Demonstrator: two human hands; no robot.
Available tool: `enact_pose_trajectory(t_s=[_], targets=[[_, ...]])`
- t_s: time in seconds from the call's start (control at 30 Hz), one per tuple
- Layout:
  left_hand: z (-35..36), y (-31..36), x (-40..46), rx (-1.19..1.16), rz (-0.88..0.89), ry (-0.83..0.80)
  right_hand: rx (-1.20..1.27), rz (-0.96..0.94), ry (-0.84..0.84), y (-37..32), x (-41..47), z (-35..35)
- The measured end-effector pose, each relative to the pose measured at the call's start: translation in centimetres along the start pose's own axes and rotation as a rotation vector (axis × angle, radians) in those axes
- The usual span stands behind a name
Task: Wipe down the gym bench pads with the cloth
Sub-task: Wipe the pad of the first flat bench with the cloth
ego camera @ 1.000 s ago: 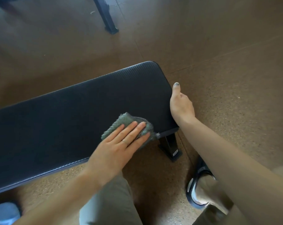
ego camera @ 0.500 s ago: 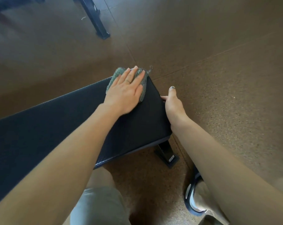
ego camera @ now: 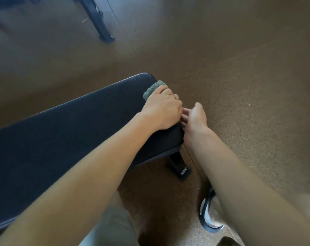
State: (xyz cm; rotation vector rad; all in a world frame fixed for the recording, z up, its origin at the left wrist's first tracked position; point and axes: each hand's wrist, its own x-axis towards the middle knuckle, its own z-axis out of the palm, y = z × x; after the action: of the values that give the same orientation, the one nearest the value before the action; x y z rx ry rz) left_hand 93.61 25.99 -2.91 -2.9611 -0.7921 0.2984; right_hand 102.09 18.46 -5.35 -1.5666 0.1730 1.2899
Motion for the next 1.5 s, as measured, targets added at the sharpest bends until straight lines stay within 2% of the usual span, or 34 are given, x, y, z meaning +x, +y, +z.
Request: enact_pose_trajectory(t_s=[0.1, 0.23, 0.37, 0.47, 0.6, 0.7, 0.77, 0.87, 0.97, 1.07, 1.2, 1.27, 1.4, 1.5], targets=[[0.8, 0.4, -2.7, -0.155, -0.001, 0.096, 0.019, -0.005, -0.020, -0.3, -0.2, -0.2], [0.4, 2.0, -5.4, -0.304, 0.007, 0.123, -0.043, -0.033, -0.024, -0.8, -0.4, 0.4], [0.8, 2.6, -8.9, -0.386, 0.013, 0.061, -0.102, -0.058, 0.006, -0.6, -0.8, 1.6], [1.1, -0.6, -7.9, -0.351, 0.070, -0.002, -0.130, -0.106, 0.037, -0.4, -1.2, 2.0], [1.5, -7.5, -4.1, -0.362, -0.189, 0.004, -0.104, -0.105, 0.076, -0.1, -1.2, 2.1], [1.5, -6.8, -3.5, -0.399, -0.288, 0.008, -0.152, -0.155, 0.093, 0.2, -1.1, 2.3], [1.3, -3.6, -5.4, -0.405, -0.245, 0.048, -0.176, -0.179, 0.091, 0.2, -1.3, 2.3], [1.3, 1.2, -11.0, -0.413, -0.048, 0.051, -0.159, -0.122, 0.065, 0.1, -0.7, 1.8], [1.4, 0.9, -12.7, -0.414, 0.050, -0.012, -0.181, -0.069, 0.008, 0.1, -0.6, 1.5], [1.3, -2.2, -9.6, -0.390, 0.038, 0.010, -0.276, -0.095, -0.040, 0.1, -0.9, 1.6], [1.5, -8.0, -6.8, -0.399, -0.268, 0.024, -0.474, -0.247, -0.003, 0.4, -1.6, 2.2], [1.6, -7.8, -8.0, -0.433, -0.339, 0.004, -0.629, -0.352, 0.010, 0.7, -2.3, 2.5], [1.9, -2.4, -13.3, -0.395, -0.242, 0.037, -0.927, -0.518, 0.029, 1.2, -2.6, 3.1], [2.1, -3.8, -13.3, -0.383, -0.182, 0.021, -1.102, -0.579, 0.027, 0.3, -1.9, 4.0]])
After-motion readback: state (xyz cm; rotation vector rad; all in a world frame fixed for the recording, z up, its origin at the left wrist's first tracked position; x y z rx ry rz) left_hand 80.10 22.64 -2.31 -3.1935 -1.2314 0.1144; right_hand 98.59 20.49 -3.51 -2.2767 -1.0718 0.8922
